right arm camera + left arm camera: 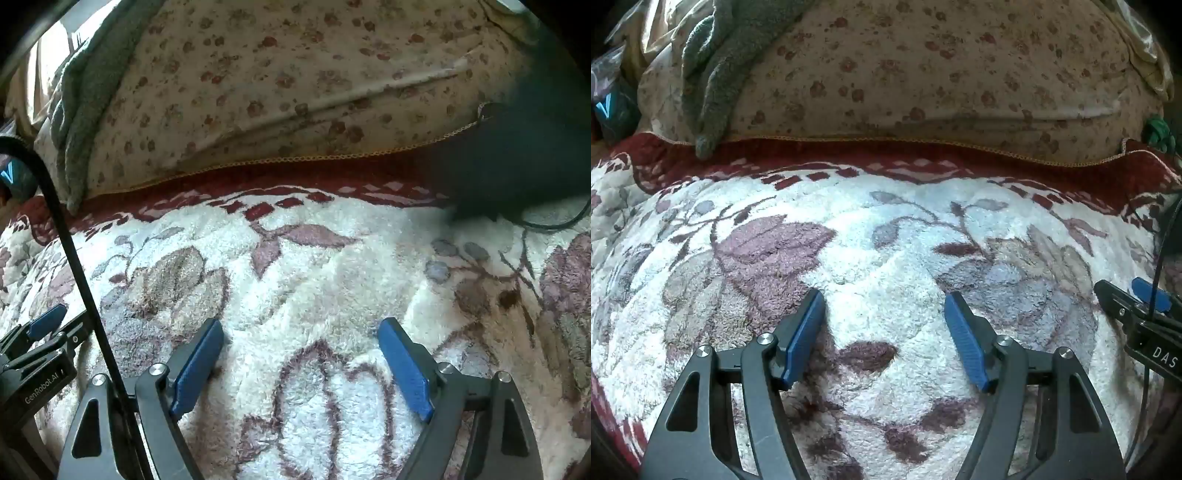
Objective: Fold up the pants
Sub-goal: 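Lower both grippers toward the black knit pants lying on the quilt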
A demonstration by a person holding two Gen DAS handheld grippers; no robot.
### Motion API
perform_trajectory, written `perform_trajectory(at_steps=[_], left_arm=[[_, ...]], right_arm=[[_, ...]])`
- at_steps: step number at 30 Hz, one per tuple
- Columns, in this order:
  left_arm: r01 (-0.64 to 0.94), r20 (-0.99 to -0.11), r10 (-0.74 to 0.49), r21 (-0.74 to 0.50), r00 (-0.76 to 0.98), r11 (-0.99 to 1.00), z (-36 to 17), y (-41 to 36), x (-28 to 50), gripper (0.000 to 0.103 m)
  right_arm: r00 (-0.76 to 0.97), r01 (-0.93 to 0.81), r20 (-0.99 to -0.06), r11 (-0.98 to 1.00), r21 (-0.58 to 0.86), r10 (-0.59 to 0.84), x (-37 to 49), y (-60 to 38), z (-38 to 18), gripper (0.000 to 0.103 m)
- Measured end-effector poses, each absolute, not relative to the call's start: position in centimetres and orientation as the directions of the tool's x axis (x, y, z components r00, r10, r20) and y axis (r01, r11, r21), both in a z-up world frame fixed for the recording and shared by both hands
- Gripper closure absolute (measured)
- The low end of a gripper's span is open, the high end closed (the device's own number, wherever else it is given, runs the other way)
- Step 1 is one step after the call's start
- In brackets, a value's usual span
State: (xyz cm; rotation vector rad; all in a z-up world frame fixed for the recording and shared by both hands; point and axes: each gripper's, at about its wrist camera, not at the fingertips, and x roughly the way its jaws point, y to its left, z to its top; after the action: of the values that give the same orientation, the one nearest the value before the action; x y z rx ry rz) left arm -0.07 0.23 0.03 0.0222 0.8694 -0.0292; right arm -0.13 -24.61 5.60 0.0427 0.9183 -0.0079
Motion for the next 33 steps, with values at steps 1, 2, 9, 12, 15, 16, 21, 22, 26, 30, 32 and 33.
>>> perform_trajectory(at_steps=[1, 2, 9, 12, 15, 16, 21, 22, 26, 30, 32, 33], left_arm=[[0.035, -0.764, -0.017, 0.008, 0.645, 0.999, 0.0, 0.2, -0.1, 0.035], [0.035, -0.764, -0.017, 0.007, 0.645, 0.999, 0.0, 0.2, -0.1, 0.035], [0.035, -0.764, -0.018, 0.006, 0.644, 0.999, 0.0, 0.2, -0.1, 0.035], [0.035, -0.765, -0.017, 0.007, 0.644, 0.999, 0.0, 0.2, 0.0, 0.035], [0.034, -0.765, -0.018, 0.006, 0.644, 0.999, 0.0, 0.2, 0.0, 0.035], [0.034, -0.765, -0.018, 0.006, 0.644, 0.999, 0.0, 0.2, 0.0, 0.035], [0.034, -0.764, -0.018, 0.006, 0.645, 0.999, 0.0, 0.2, 0.0, 0.035], [0.034, -0.764, -0.018, 0.005, 0.645, 0.999, 0.0, 0.2, 0.0, 0.035], [0.033, -0.766, 0.008, 0.038, 0.643, 0.999, 0.0, -0.2, -0.1, 0.034], [0.053, -0.779, -0.002, 0.04, 0.627, 0.998, 0.4, 0.1, -0.3, 0.034], [0.096, -0.805, -0.045, 0.015, 0.592, 0.995, 0.9, 0.6, -0.5, 0.034], [0.102, -0.813, -0.054, 0.006, 0.579, 0.995, 1.1, 0.7, -0.6, 0.034]], right_arm=[[0.607, 0.025, -0.794, 0.999, 0.034, 0.012, -0.1, -24.6, 5.6, 0.018], [0.608, 0.025, -0.794, 0.999, 0.034, 0.012, -0.1, -24.6, 5.6, 0.018], [0.606, 0.025, -0.795, 0.999, 0.034, 0.012, 0.0, -24.6, 5.6, 0.018], [0.606, 0.023, -0.796, 0.999, 0.035, 0.014, 0.1, -24.4, 5.9, 0.018], [0.607, 0.024, -0.794, 0.999, 0.038, 0.016, 0.2, -24.3, 5.8, 0.018], [0.607, 0.023, -0.795, 0.999, 0.038, 0.016, 0.2, -24.2, 5.8, 0.018], [0.607, 0.024, -0.795, 0.999, 0.038, 0.016, 0.1, -24.2, 5.8, 0.018], [0.607, 0.024, -0.795, 0.999, 0.038, 0.016, 0.2, -24.2, 5.8, 0.018], [0.607, 0.025, -0.795, 0.999, 0.038, 0.016, 0.3, -23.9, 5.9, 0.018], [0.604, 0.025, -0.797, 0.999, 0.042, 0.019, 0.6, -23.9, 5.9, 0.018], [0.597, 0.025, -0.802, 0.999, 0.039, 0.016, 0.7, -23.8, 6.0, 0.017], [0.595, 0.024, -0.804, 0.999, 0.022, 0.003, 0.7, -23.5, 6.0, 0.017]])
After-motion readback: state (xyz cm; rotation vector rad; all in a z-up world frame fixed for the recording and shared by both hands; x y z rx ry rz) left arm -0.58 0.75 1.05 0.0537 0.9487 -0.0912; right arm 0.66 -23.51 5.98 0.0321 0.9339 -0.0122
